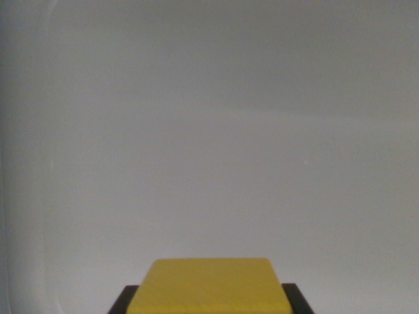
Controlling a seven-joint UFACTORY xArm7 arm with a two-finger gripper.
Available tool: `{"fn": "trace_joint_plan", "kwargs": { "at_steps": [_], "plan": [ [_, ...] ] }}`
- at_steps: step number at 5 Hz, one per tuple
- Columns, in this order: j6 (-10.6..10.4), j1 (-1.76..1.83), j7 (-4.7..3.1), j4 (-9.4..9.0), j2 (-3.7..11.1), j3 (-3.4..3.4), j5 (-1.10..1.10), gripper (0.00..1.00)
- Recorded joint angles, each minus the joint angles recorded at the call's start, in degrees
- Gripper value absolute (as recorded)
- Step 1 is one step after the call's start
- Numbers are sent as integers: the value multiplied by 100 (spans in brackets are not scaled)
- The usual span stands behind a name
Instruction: Pick yellow cube
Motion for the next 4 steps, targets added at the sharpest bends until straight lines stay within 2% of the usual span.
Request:
{"fn": "trace_joint_plan", "kwargs": {
  "at_steps": [1,4],
  "plan": [
    [142,-3,-7,71,-72,1,10,100],
    [260,-5,-12,129,-132,2,19,100]
  ]
}}
